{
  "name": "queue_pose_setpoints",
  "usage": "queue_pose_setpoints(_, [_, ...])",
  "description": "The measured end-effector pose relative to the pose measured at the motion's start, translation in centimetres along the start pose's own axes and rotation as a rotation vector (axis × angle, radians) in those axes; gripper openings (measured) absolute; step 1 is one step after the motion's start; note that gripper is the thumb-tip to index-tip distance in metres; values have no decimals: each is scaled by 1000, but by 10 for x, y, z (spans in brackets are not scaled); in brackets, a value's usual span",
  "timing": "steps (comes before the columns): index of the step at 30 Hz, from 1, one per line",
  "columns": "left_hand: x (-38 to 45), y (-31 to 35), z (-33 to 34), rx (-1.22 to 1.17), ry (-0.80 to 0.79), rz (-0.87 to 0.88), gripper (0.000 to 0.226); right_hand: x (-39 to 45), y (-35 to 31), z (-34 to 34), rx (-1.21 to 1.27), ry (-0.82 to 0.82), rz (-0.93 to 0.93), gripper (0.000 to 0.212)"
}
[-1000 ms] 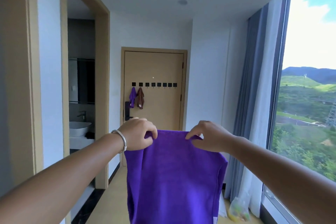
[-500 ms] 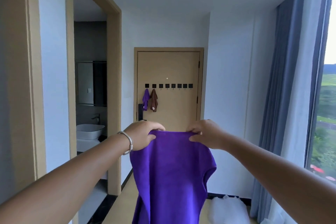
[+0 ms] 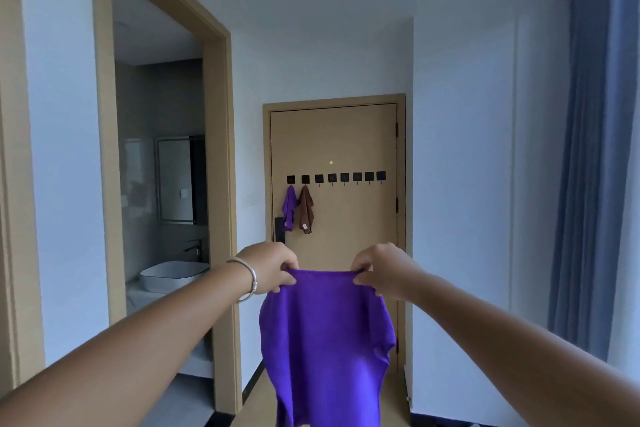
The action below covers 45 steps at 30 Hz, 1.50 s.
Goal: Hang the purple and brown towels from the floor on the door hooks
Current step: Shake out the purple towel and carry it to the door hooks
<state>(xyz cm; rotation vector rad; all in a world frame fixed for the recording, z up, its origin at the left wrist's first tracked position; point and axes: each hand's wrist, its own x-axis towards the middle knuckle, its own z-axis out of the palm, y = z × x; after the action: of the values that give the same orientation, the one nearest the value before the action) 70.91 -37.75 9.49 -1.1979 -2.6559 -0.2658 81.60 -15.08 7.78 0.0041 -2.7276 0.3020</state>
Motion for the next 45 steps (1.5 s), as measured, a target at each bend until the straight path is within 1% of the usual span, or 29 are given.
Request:
queue_pose_setpoints(4, [41, -15, 18, -59, 60, -29, 13, 36, 21, 15, 26, 16, 76, 15])
queue_pose_setpoints(7, [71, -32, 32, -104, 73, -31, 10, 65, 34, 30, -4, 26, 93, 15])
queue_pose_setpoints(15, [165, -94, 71, -111, -18, 53, 9, 159, 71, 72, -86, -25, 145, 14])
queue_pose_setpoints(20, [232, -148, 82, -60, 26, 101, 34, 240, 86, 98, -99, -20, 188, 12])
queue_pose_setpoints(25, [293, -196, 93, -43, 66, 123, 38, 309, 97, 121, -128, -11, 178, 16])
queue_pose_setpoints(30, [343, -233, 108, -50, 141, 134, 38, 362, 112, 141, -113, 58, 163, 15])
queue_pose_setpoints(36, [409, -262, 137, -83, 216, 109, 38, 420, 151, 166, -98, 90, 132, 19])
queue_pose_setpoints(41, [475, -278, 165, -84, 202, 81, 36, 477, 202, 185, -109, 68, 95, 22])
queue_pose_setpoints(45, [539, -288, 181, -40, 141, 87, 37, 527, 248, 192, -157, 12, 37, 22])
